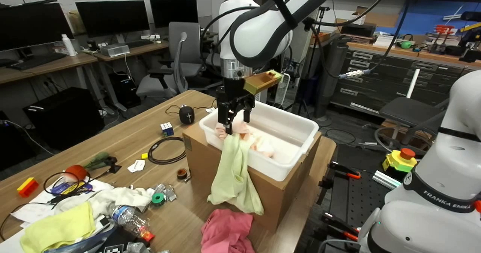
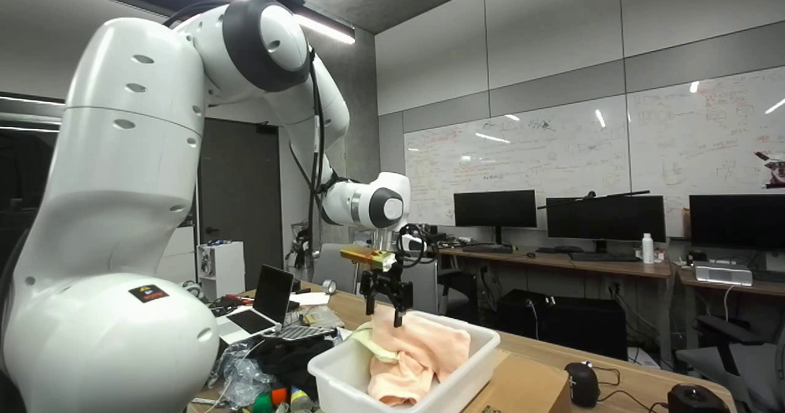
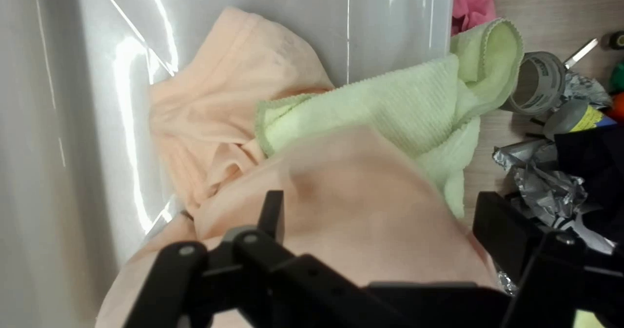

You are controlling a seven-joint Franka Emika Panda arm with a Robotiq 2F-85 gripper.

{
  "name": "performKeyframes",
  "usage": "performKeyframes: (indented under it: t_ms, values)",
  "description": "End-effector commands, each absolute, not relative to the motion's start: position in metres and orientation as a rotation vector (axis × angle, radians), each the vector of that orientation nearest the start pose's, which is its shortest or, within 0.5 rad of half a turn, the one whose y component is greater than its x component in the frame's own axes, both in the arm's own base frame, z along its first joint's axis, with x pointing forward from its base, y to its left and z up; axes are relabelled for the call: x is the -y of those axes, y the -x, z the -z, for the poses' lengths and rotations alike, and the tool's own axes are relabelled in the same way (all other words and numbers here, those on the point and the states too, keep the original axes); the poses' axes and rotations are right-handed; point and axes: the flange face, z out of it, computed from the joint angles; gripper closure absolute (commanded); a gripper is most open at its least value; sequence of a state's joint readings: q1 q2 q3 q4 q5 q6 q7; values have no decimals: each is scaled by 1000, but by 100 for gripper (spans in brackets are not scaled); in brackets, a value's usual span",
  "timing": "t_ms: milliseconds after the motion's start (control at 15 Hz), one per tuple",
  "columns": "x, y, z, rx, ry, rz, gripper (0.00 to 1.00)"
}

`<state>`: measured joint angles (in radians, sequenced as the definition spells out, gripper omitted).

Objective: Remove the clothes from the box and put them on the table

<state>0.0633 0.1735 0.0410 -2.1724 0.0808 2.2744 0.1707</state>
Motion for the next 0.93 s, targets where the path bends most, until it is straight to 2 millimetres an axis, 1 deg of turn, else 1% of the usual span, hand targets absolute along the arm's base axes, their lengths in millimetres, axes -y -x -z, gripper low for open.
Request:
performKeyframes:
  t_ms: [0, 400, 667, 867]
  values:
    - [-50, -561, -304, -199, 3089, -78, 0]
    - [-42, -569, -287, -230, 3094, -49, 0]
    - [-39, -569, -276, -233, 3116, -36, 0]
    - [-36, -570, -272, -230, 3128, -19, 0]
